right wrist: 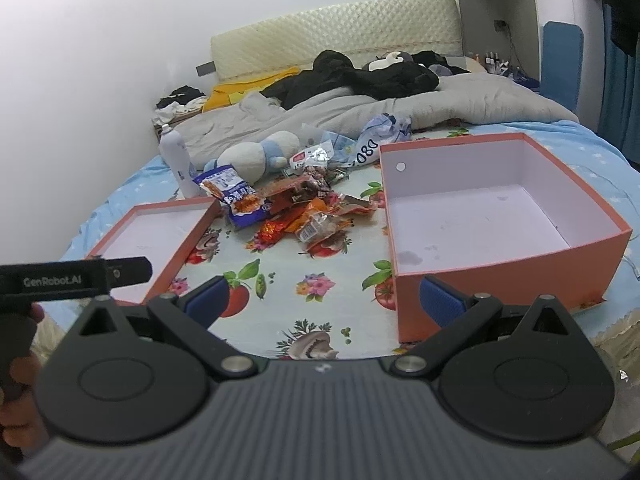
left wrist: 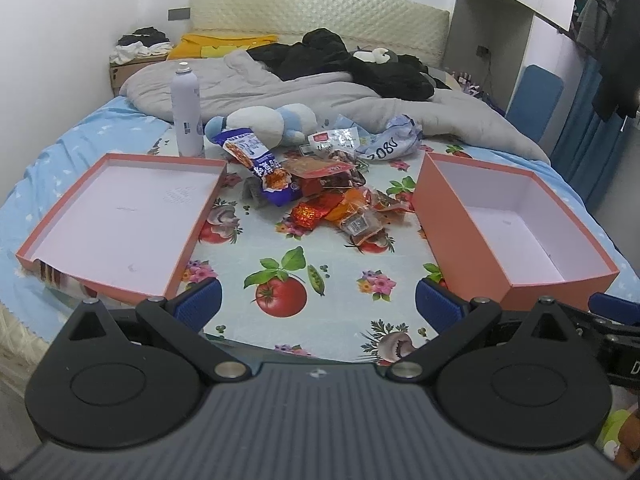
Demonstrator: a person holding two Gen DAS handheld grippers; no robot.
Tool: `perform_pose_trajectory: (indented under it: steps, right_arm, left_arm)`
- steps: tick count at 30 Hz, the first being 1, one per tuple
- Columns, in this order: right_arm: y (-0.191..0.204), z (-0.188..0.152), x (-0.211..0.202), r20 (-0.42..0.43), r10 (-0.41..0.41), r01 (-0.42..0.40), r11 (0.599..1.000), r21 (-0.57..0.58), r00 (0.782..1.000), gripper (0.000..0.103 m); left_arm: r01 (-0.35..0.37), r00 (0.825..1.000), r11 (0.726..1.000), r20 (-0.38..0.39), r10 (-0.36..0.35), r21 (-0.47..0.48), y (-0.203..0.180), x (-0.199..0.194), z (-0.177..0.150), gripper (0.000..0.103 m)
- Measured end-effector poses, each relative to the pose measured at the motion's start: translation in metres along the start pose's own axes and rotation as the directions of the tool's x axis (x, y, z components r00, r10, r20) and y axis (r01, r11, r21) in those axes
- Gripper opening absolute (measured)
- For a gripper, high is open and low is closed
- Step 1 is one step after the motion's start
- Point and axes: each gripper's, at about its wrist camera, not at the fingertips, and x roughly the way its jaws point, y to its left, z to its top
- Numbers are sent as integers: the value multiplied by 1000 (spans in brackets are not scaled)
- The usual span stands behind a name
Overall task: Organize snacks
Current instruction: 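Grasp the red tea packet with the left tool while the right tool grasps the orange snack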
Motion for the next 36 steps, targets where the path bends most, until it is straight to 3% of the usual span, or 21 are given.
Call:
perform_pose_trajectory:
  steps: [12,18,25,27,30,36]
  right_arm:
    - [-2,-2,15,-13,41,-41,999,7,999,98]
    - [1,-1,31,-23,42,-42,999,-4,999,81]
    - [10,3,47,-17,49,-50,997,-60,999,78]
    - [14,5,51,-8,51,-51,995,-83,999,66]
    - [19,8,59,11,60,-59,994,-95,998,61]
    - [32,12,85,14,68,-66,990,-128,998,61]
  left_arm:
    - [6,999,1000,-35,-6,-1,2,19,0,103]
    - [28,998,1000,-48,-28,5,6,32,5,103]
    - [35,997,999,-64,-35,1,14,50,12,103]
    - [56,996,998,-67,-56,-4,18,57,15,103]
    - [78,995,997,-68,-78,-4,24,68,19,102]
    - [119,990,993,-78,-117,16,32,98,32,97]
